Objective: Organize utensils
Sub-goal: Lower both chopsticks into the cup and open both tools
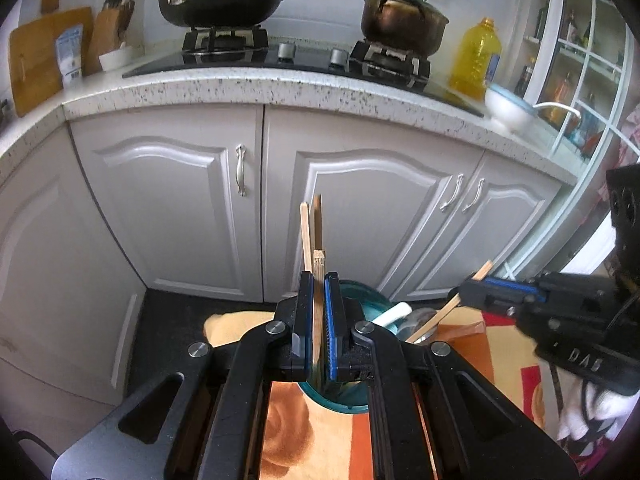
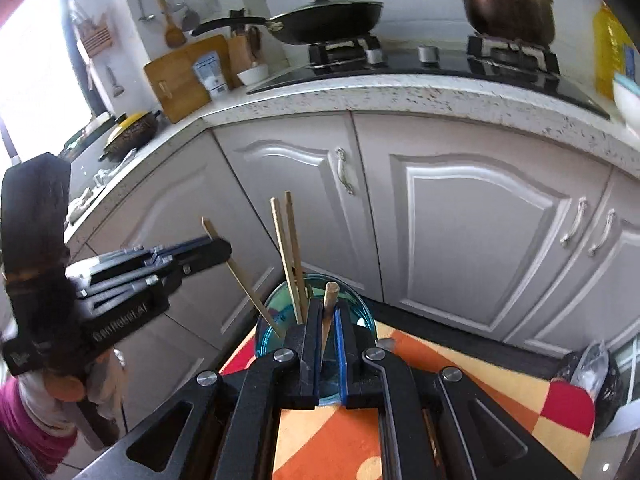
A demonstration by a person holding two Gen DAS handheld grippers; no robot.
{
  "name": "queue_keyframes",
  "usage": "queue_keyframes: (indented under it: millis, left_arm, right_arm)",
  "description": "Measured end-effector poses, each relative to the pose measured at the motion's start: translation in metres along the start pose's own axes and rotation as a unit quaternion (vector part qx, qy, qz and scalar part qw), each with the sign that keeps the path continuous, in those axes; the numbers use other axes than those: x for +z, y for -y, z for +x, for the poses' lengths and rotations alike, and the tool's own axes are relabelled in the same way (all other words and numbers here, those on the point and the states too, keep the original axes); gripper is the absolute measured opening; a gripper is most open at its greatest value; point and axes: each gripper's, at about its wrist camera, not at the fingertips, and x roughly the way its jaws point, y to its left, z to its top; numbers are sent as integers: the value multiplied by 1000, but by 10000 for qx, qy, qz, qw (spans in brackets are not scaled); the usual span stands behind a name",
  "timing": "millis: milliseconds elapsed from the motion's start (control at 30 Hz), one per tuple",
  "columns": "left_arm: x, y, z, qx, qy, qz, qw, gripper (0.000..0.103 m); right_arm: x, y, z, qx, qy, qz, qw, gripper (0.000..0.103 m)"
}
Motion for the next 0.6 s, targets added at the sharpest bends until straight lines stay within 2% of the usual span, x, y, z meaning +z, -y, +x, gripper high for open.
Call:
queue_keyframes:
  millis: [67,133,167,233,333,400,600]
  left_arm:
    - [-2,1,2,-6,-38,-3,10000,4]
    - [-3,2,3,3,-53,12,10000,4]
    - [-4,3,2,3,-50,19,10000,4]
    - [-3,4,3,12,-79,28,10000,4]
    - [-4,2,2,22,-99,-14,9999,8]
    - [-5,2,0,30,-97,-39,9999,28]
    - [-7,6,-9,59,-27,7,10000,30]
  right_arm:
    - [0,4,-1,-118,-47,13,9999,6]
    - [-1,5,-1,-230,-65,-28,9997,25]
    - [-2,6,-2,-233,-77,-7,9997,37]
    - [-5,9,-4,-143,-78,70,9998,39]
    - [-9,10,-5,-235,-95,64,9997,39]
    - [-11,11,-8,-235,-85,95,9996,39]
    - [-15,13,-22,-214,1,175,9996,40]
